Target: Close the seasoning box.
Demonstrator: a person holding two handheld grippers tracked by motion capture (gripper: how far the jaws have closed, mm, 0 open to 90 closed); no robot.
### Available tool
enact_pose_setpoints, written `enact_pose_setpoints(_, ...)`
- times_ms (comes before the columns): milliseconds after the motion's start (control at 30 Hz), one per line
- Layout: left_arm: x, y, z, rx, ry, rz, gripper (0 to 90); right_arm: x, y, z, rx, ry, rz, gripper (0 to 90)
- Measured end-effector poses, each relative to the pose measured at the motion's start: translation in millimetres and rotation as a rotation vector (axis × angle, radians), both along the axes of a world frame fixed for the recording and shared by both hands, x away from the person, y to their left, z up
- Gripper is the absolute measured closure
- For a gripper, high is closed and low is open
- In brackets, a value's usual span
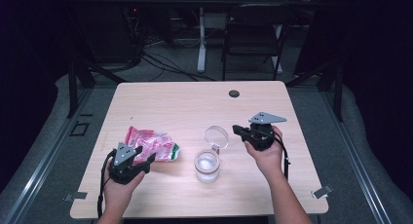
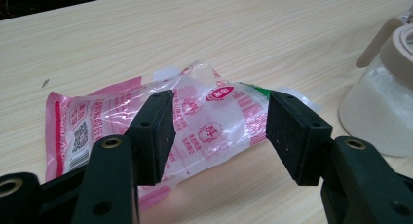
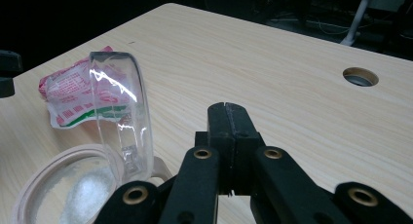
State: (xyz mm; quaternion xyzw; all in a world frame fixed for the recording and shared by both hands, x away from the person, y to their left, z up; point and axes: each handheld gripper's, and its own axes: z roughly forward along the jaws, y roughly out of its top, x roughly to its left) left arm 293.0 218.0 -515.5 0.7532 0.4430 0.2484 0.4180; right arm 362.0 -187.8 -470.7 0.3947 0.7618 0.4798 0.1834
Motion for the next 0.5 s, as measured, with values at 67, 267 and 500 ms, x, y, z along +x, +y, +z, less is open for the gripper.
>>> enact_pose_setpoints(67,-0.5,1.3,0.0,0.001,0.001,0.002,43.9,1.2,0.3,-0.7,0.0,0.0,0.004,90.0)
enact_pose_setpoints(267,-1.0,2.9,-0.9,-0.002,-0.001,0.009,43.9,2.7,2.6,-1.5,-0.004,0.004,0.011,90.0)
enact_pose_setpoints(500,-1.0,3.2,-1.2,-0.002,-0.001,0.01,43.9,2.8,5.0,-2.7,-0.006,0.006,0.012,90.0)
